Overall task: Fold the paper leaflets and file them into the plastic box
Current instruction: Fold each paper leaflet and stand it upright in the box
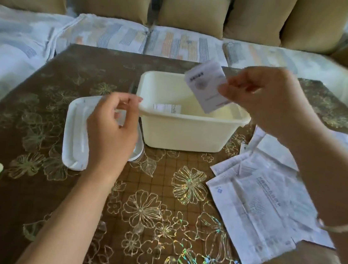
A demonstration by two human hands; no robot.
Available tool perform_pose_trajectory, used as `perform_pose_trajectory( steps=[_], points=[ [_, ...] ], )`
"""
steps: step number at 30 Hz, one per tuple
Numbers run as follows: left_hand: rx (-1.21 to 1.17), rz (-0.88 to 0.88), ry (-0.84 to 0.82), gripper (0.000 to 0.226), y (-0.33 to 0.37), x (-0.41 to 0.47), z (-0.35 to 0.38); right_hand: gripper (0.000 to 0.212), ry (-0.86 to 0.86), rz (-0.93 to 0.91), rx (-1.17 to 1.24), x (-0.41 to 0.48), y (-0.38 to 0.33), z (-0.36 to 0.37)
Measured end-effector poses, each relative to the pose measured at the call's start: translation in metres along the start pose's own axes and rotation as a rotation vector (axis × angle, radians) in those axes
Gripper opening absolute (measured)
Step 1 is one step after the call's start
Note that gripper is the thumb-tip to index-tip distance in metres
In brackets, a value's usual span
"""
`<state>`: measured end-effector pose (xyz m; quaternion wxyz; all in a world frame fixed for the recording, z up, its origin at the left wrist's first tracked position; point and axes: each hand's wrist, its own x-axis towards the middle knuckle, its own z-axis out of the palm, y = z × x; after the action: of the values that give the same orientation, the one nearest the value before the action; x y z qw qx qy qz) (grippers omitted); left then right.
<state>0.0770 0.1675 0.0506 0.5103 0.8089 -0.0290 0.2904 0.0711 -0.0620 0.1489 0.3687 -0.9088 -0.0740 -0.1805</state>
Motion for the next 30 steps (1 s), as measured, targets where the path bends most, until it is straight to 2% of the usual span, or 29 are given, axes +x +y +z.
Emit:
perform_pose_trajectory(
  steps=[3, 8, 11, 17, 22, 26, 30],
  points=[
    [0.045, 0.053, -0.008, 0.024, 0.009, 0.024, 0.018, 0.008, -0.126, -0.037, -0.147, 0.044, 0.010, 0.023],
    [0.122, -0.014, -0.035, 0.016, -0.003, 0.050, 0.035, 0.008, -0.406, -0.134, -0.495, 0.086, 0.031, 0.080],
    [0.136, -0.011, -0.037, 0.015, -0.013, 0.057, 0.037, 0.008, -0.520, -0.177, -0.556, 0.104, 0.037, 0.105],
    [0.113, 0.039, -0.042, 0.024, -0.024, 0.057, 0.042, 0.011, -0.544, -0.207, -0.588, 0.126, 0.042, 0.136],
    [0.088, 0.021, -0.076, 0.021, -0.025, 0.058, 0.040, 0.018, -0.617, -0.269, -0.716, 0.127, 0.042, 0.145],
    [0.089, 0.015, -0.089, 0.021, -0.025, 0.059, 0.039, 0.021, -0.611, -0.354, -0.798, 0.126, 0.039, 0.144],
    [0.098, 0.015, -0.105, 0.019, -0.025, 0.060, 0.039, 0.036, -0.606, -0.392, -0.859, 0.125, 0.038, 0.144]
  ],
)
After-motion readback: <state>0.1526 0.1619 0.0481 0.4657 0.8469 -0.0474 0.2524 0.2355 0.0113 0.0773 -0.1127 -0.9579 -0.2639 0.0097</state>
